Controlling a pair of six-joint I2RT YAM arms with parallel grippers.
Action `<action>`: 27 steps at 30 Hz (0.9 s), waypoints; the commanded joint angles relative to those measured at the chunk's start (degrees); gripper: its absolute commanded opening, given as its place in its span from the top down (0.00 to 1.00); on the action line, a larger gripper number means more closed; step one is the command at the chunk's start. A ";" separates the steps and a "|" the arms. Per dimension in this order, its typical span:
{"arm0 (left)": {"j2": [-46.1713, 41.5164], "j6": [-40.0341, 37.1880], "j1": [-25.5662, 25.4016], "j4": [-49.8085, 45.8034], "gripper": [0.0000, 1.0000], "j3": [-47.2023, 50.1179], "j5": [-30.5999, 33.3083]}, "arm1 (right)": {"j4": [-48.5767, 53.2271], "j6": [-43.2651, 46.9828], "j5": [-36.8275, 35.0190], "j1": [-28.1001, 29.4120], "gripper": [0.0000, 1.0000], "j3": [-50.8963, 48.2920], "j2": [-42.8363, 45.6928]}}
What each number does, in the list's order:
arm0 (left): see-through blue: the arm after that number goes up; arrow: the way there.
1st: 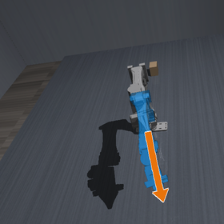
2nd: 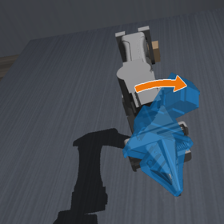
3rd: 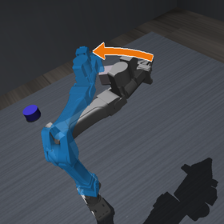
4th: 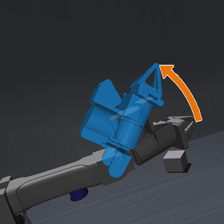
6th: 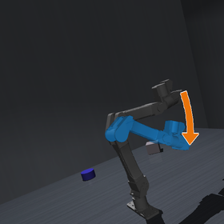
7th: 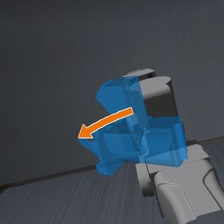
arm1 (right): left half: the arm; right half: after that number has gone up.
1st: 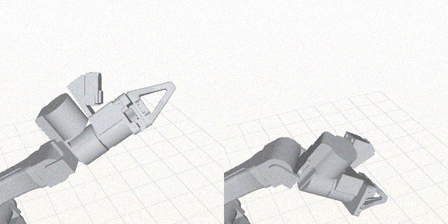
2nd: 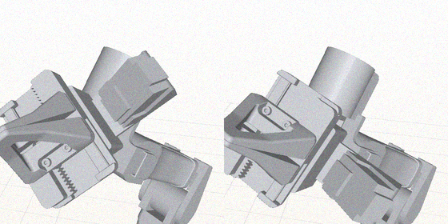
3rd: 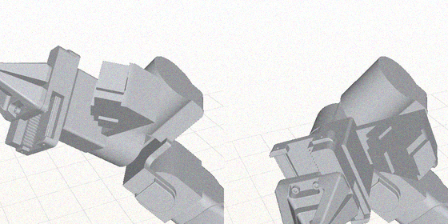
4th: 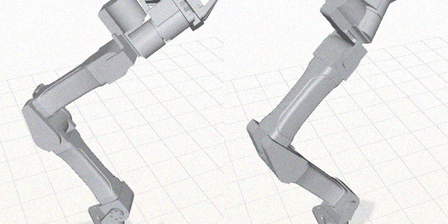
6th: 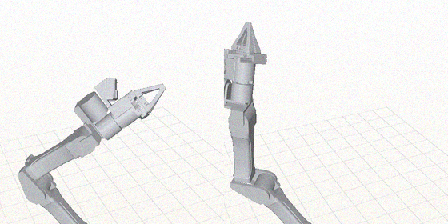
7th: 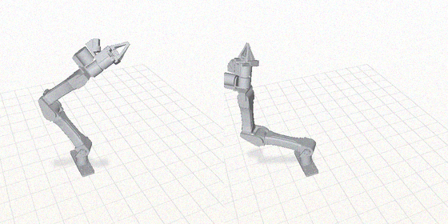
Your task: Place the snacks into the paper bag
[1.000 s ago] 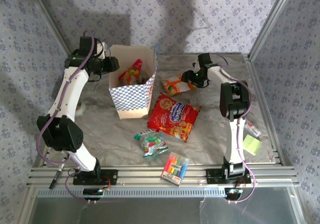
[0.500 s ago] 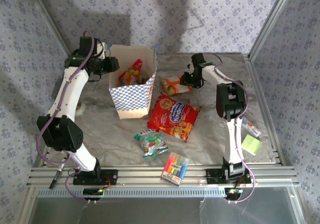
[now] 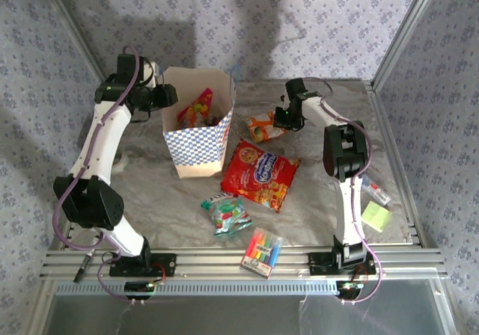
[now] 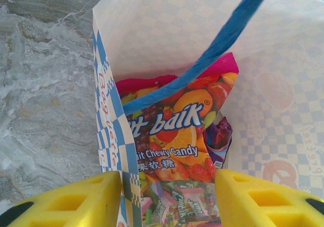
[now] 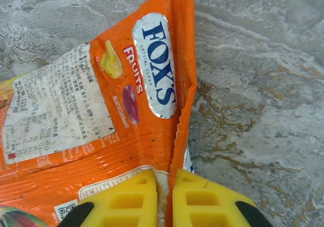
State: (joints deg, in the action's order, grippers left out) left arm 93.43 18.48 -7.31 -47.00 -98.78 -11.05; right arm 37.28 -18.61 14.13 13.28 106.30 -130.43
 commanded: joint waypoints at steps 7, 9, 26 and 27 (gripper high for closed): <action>-2.46 -0.64 -0.51 -1.51 0.48 1.05 1.06 | 5.74 -0.46 -10.35 0.75 0.94 -2.25 6.23; -2.76 -0.59 -0.51 -1.51 0.48 1.34 1.24 | 6.22 -0.46 -12.07 1.12 0.95 -2.31 7.13; -4.82 -1.03 -0.52 -1.42 0.48 2.61 2.07 | 6.01 -1.23 -18.34 3.40 0.99 -6.51 18.53; -4.83 -1.08 -0.52 -1.47 0.47 2.56 2.02 | 6.02 -1.41 -18.63 3.44 0.99 -6.83 19.28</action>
State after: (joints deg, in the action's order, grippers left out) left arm 90.94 18.46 -7.31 -47.97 -96.23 -9.37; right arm 42.30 -18.68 -2.15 16.23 100.29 -115.52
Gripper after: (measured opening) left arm 0.524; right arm 0.055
